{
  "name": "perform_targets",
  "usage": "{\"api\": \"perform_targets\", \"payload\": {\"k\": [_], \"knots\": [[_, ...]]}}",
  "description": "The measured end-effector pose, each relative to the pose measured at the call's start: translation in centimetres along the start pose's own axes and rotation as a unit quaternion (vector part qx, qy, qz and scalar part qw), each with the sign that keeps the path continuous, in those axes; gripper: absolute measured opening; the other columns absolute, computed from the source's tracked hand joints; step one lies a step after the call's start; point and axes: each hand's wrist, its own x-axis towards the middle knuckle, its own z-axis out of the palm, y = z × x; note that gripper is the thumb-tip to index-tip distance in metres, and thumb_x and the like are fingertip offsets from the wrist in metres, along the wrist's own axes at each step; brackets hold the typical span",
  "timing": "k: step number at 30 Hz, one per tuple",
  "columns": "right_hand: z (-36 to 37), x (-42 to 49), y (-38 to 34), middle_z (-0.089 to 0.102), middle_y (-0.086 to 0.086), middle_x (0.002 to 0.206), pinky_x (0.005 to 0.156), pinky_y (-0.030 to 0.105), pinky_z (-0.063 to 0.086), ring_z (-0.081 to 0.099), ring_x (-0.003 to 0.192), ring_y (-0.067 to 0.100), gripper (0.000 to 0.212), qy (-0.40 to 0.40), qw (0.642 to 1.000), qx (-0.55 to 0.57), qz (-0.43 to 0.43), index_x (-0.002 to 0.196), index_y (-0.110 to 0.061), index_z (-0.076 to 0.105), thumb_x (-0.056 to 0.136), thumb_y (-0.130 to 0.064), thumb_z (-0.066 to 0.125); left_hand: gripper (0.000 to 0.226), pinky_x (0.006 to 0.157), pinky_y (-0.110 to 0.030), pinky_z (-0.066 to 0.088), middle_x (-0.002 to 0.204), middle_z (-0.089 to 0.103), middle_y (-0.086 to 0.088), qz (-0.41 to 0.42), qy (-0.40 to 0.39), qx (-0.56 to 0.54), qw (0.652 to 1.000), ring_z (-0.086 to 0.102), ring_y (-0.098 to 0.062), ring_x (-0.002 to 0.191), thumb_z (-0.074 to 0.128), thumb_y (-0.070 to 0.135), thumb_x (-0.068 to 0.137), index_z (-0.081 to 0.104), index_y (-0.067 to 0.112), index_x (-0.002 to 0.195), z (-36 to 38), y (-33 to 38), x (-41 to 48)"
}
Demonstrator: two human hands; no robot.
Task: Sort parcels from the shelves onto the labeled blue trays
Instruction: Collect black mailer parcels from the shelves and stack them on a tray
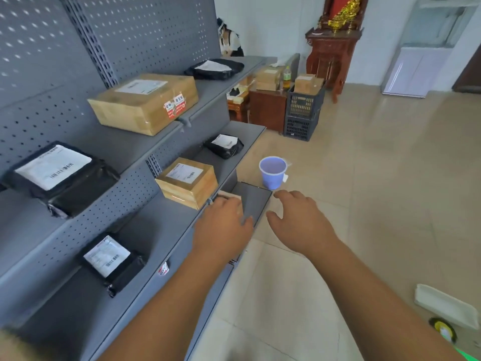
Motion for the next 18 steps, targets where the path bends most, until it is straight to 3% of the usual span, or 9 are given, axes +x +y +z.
{"api": "perform_targets", "payload": {"k": [3, 6, 10, 14, 18], "knots": [[0.2, 3.0, -2.4, 0.058, 0.009, 0.124, 0.089, 0.042, 0.049, 0.053, 0.113, 0.034, 0.04, 0.01, 0.999, 0.015, -0.035, 0.131, -0.016, 0.055, 0.098, -0.04, 0.052, 0.039, 0.096, -0.043, 0.05, 0.134, 0.056, 0.0, -0.023, 0.028, -0.027, 0.999, 0.054, -0.025, 0.118, 0.056, 0.044, 0.095, 0.057, 0.026, 0.131, -1.4, -1.9, 1.8], [0.6, 5.8, -5.2, 0.059, 0.008, 0.13, 0.09, 0.039, 0.048, 0.054, 0.117, 0.032, 0.042, 0.011, 0.997, 0.035, -0.064, 0.136, -0.018, 0.055, 0.098, -0.036, 0.054, 0.041, 0.097, -0.045, 0.049, 0.137, 0.054, 0.0, -0.036, 0.045, -0.041, 0.997, 0.052, -0.025, 0.12, 0.053, 0.046, 0.097, 0.055, 0.027, 0.133, -3.1, -3.8, 3.4], [0.6, 9.0, -9.0, 0.058, 0.007, 0.133, 0.09, 0.038, 0.049, 0.056, 0.117, 0.03, 0.041, 0.011, 0.995, 0.048, -0.088, 0.135, -0.02, 0.055, 0.098, -0.039, 0.054, 0.039, 0.087, -0.038, 0.044, 0.134, 0.055, 0.002, -0.05, 0.076, -0.034, 0.995, 0.052, -0.024, 0.12, 0.054, 0.044, 0.097, 0.055, 0.027, 0.132, -5.7, -6.1, 5.6], [1.0, 11.7, -12.3, 0.056, 0.006, 0.14, 0.099, 0.038, 0.046, 0.053, 0.126, 0.026, 0.048, 0.024, 0.989, 0.085, -0.122, 0.143, -0.021, 0.05, 0.097, -0.035, 0.055, 0.046, 0.098, -0.043, 0.048, 0.141, 0.052, 0.004, -0.055, 0.116, -0.036, 0.991, 0.051, -0.023, 0.126, 0.055, 0.045, 0.096, 0.052, 0.029, 0.139, -8.2, -8.1, 6.9], [2.0, 13.9, -16.2, 0.058, 0.006, 0.133, 0.094, 0.04, 0.049, 0.058, 0.116, 0.026, 0.041, 0.016, 0.979, 0.113, -0.172, 0.136, -0.022, 0.054, 0.097, -0.036, 0.056, 0.044, 0.1, -0.041, 0.046, 0.136, 0.056, 0.005, -0.074, 0.189, -0.035, 0.979, 0.051, -0.021, 0.123, 0.059, 0.042, 0.094, 0.056, 0.03, 0.136, -11.1, -10.0, 7.3]]}}
